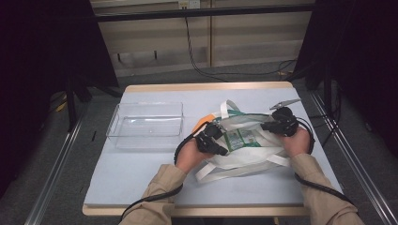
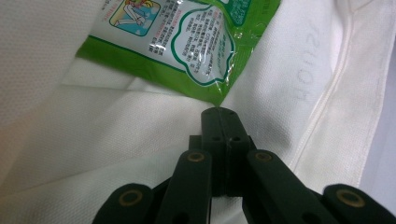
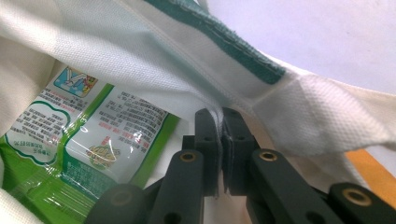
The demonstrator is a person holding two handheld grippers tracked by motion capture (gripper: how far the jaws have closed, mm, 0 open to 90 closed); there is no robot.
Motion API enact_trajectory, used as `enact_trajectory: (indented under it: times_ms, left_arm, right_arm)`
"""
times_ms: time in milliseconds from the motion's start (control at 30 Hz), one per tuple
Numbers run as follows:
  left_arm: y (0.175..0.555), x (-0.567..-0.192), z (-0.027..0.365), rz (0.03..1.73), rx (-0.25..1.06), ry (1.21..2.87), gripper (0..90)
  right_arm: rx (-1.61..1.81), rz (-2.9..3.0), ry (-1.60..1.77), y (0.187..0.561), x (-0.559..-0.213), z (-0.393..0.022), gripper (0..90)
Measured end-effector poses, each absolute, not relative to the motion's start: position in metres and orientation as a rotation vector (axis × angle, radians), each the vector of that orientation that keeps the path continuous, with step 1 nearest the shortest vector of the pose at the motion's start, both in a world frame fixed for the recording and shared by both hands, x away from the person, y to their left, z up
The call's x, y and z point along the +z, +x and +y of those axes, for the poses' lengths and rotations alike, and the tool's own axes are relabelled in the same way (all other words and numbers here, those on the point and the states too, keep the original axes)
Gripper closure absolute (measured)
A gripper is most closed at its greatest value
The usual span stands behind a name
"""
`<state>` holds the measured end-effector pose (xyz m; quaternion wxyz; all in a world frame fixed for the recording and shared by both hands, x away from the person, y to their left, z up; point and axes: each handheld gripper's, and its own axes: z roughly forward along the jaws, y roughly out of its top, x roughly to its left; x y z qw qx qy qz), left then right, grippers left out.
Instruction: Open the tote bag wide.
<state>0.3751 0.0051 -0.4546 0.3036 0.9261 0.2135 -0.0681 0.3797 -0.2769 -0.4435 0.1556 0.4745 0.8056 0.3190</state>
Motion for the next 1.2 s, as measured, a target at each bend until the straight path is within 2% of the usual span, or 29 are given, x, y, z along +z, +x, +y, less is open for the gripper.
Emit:
enact_trajectory:
  times_ms: [567, 733, 967, 1133, 1200]
  left_arm:
    - [0.376, -0.455, 0.006, 0.584, -0.188, 2.441, 90.0]
    - [0.377, -0.452, 0.008, 0.589, -0.188, 2.431, 89.7]
    - [0.377, -0.444, 0.01, 0.596, -0.2, 2.404, 83.8]
    - [0.377, -0.441, 0.013, 0.605, -0.196, 2.386, 79.9]
    - [0.377, -0.44, 0.014, 0.607, -0.19, 2.373, 78.7]
  right_arm:
    - [0.958, 2.297, 1.364, 0.379, -0.445, -0.28, 84.6]
    - [0.976, 2.293, 1.341, 0.373, -0.442, -0.28, 75.8]
    - [0.993, 2.317, 1.266, 0.357, -0.434, -0.275, 64.2]
    - [1.022, 2.326, 1.241, 0.347, -0.428, -0.275, 63.4]
    - [1.031, 2.333, 1.231, 0.343, -0.426, -0.275, 67.6]
